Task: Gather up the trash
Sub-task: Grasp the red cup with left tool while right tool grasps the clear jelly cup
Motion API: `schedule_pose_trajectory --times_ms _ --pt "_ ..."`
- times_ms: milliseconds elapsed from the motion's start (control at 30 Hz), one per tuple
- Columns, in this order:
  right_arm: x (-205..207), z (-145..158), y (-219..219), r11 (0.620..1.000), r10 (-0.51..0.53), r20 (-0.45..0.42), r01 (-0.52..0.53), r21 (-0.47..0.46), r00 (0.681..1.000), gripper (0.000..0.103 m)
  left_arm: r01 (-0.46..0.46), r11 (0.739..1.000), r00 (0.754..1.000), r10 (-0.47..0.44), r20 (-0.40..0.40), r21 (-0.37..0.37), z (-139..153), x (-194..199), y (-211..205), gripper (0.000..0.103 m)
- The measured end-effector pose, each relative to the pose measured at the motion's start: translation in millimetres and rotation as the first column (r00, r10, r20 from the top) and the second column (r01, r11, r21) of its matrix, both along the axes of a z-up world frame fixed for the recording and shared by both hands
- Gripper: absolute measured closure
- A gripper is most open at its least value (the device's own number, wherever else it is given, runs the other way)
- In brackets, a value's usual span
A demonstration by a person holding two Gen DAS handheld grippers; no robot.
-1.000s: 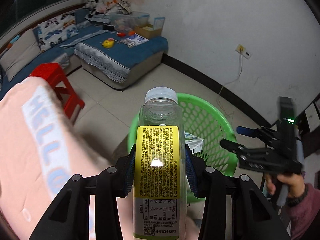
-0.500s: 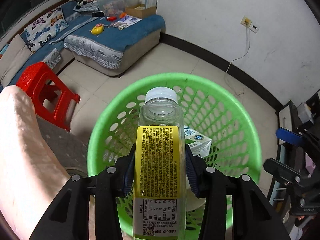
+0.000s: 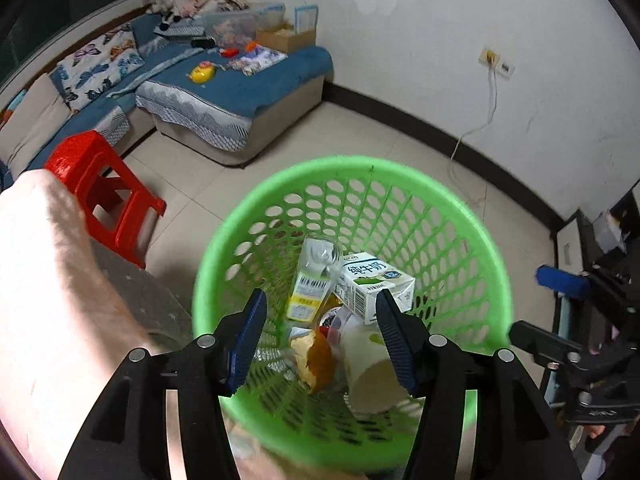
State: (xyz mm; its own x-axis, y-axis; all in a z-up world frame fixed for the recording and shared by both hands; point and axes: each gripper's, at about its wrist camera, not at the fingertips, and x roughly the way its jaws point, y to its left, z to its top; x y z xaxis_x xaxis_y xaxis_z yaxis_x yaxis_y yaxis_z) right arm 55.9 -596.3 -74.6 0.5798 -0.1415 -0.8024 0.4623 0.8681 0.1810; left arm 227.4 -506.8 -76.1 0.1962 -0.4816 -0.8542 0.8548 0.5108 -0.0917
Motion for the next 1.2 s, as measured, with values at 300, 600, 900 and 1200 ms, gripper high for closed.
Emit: schedule_pose_trajectory --times_ms 300,600,900,1200 --pt "12 21 50 0.995 0.095 0.037 -0.095 -0.006 0.995 0.024 -0.153 0.985 0.985 0.159 0.065 -0.082 51 -9 116 0.042" --pt "70 39 131 0.959 0.283 0.052 -0.283 -0.012 0.958 0.023 -0.380 0.919 0.911 0.391 0.130 -0.101 64 1 257 0.041" --pt "134 51 216 0.894 0.448 0.059 -0.447 -0.030 0.892 0.021 -0.621 0.774 0.747 0.633 0.206 -0.123 85 32 388 0.028" --pt "194 54 292 0.821 0.571 0.048 -0.570 -0.032 0.819 0.020 -0.806 0.580 0.569 0.814 0.119 -0.118 77 72 492 0.019"
